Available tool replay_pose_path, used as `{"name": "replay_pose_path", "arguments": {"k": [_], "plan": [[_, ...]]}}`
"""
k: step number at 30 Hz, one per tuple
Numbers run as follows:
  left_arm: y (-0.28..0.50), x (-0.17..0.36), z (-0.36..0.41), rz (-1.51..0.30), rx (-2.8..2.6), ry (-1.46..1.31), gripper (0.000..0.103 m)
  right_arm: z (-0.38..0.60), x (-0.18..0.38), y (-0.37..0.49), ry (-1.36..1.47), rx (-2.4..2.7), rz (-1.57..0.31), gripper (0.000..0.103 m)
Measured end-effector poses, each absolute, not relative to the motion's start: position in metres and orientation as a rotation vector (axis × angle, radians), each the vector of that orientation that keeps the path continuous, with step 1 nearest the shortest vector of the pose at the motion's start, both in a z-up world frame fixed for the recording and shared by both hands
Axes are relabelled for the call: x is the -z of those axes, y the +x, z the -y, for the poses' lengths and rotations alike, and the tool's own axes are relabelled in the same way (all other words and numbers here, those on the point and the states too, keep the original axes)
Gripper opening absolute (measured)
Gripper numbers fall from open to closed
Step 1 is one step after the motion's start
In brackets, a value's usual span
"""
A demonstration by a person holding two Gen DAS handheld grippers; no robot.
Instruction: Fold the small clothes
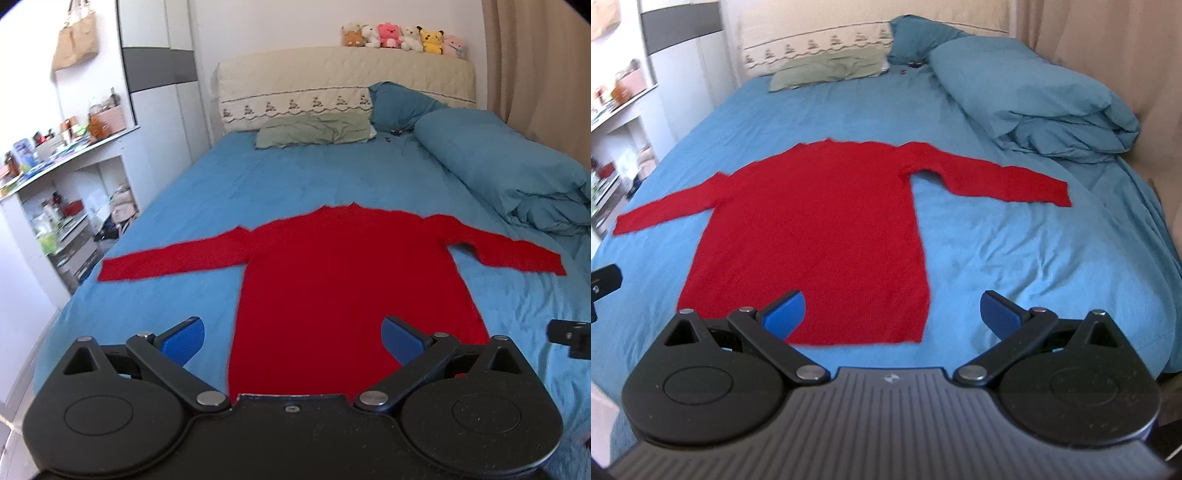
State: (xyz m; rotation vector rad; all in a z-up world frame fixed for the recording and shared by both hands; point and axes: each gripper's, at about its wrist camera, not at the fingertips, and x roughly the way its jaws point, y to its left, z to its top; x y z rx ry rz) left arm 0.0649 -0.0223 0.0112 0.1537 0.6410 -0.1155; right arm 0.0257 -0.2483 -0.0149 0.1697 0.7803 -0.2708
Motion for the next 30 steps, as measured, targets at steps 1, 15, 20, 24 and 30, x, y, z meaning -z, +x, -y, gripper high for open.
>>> {"name": "replay_pose_path", "arguments": {"k": [1,15,20,24,30], "plan": [[0.075,-0.012,0.027,-0.637,0.119,0.160,0.103,0.257,0.014,0.034,0.179,0.285,-0.776,0.103],[0.293,0.026,0.156,-0.605,0.307,0.250,0.103,0.416,0.064,0.204,0.342,0.603,-0.754,0.103],[0.347,0.046,0.205,-0.677,0.387,0.257,0.103,0.468,0.091,0.245,0.425,0.690,-0.768,0.103],[0.375,0.064,0.247,-0.728,0.427,0.271,0.103,0.507,0.115,0.262,0.542,0.747,-0.718,0.103],[0.403,0.099,0.300,-0.758,0.457,0.250,0.103,0.555,0.162,0.273,0.652,0.838,-0.698,0.103]]}}
